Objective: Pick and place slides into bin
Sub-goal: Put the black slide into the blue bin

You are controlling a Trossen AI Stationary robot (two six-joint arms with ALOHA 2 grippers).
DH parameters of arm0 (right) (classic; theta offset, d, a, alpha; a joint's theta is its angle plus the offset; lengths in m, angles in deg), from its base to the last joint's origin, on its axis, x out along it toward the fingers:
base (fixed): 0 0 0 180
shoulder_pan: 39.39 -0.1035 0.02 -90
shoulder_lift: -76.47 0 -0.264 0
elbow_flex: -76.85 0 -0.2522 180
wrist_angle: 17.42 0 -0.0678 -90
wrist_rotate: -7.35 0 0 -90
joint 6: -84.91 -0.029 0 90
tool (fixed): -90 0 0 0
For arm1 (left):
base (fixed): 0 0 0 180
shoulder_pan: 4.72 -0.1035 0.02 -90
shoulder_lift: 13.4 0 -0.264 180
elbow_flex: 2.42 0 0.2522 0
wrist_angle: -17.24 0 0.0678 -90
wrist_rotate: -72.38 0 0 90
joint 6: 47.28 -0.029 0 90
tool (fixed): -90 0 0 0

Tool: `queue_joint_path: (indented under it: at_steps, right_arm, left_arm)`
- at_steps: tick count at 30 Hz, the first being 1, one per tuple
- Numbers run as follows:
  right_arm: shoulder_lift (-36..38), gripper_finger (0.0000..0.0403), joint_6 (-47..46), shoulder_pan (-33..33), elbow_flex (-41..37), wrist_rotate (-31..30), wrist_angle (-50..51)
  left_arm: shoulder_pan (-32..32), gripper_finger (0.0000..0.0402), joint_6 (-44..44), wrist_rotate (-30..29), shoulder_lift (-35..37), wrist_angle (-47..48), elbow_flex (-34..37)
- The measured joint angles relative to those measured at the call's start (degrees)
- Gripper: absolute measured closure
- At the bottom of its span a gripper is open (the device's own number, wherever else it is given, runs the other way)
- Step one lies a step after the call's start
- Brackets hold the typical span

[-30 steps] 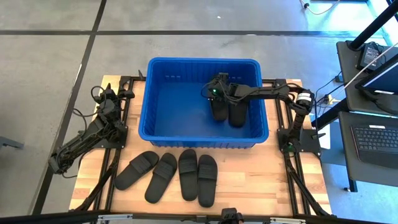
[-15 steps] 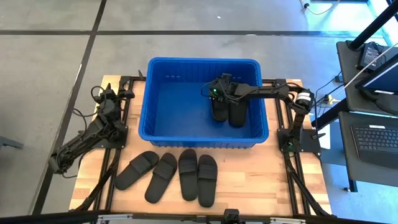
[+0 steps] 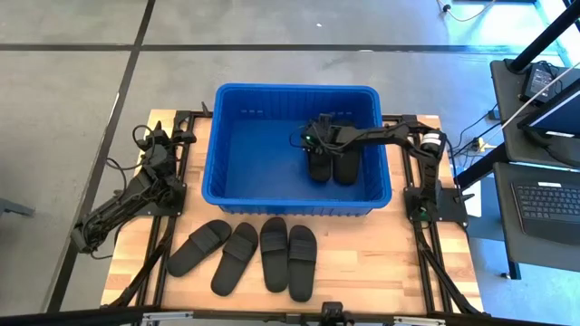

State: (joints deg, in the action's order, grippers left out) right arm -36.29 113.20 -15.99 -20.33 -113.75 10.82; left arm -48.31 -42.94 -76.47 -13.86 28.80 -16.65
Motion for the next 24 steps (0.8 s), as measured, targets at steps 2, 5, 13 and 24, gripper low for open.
queue_joint_path:
  at_steps: [2, 5, 13, 24]
  right_arm:
    - [-0.2, 0.0386, 1.6, 0.0, 0.0, -0.9, -1.1]
    - [-0.2, 0.0385, 3.5, 0.4, 0.0, -0.9, -1.5]
    - [-0.2, 0.0385, 3.7, 0.8, 0.0, -0.3, -0.1]
    - [-0.3, 0.0315, 4.0, 0.8, 0.0, -0.2, 1.9]
  left_arm:
    - [0.0, 0.0153, 0.0, 0.0, 0.0, 0.0, 0.0]
    - [0.0, 0.0153, 0.0, 0.0, 0.0, 0.0, 0.0]
    - [0.0, 0.0153, 0.0, 0.0, 0.0, 0.0, 0.0]
    - [0.0, 0.0153, 0.0, 0.0, 0.0, 0.0, 0.0]
